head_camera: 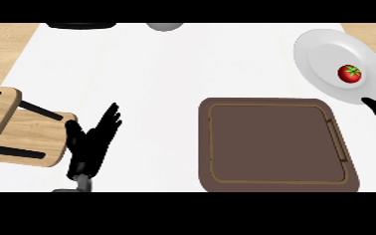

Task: Pick the tomato from the tray and place it in the plate

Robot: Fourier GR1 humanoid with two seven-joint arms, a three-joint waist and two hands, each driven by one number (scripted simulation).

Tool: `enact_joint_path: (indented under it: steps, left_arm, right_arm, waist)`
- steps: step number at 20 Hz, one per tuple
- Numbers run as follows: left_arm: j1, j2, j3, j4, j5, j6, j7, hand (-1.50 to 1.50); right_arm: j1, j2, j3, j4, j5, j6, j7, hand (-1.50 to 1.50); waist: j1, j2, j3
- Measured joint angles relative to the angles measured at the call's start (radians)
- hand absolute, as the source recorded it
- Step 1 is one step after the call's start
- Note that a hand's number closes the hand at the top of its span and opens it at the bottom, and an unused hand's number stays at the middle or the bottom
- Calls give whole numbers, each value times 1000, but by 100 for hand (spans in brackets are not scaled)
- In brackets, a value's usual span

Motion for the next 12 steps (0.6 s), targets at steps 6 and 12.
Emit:
enact_joint_path:
  steps: [6, 12]
  left_arm:
    - [4, -1, 20, 19, -3, -3, -19, 0]
    - [10, -6, 21, -14, -9, -2, 11, 0]
  right_arm:
    - [98, 51, 94, -109, -9, 6, 42, -150]
    - [229, 164, 190, -332, -38, -34, 123, -150]
  waist:
    - [-11, -5, -2]
    - [-15, -6, -2]
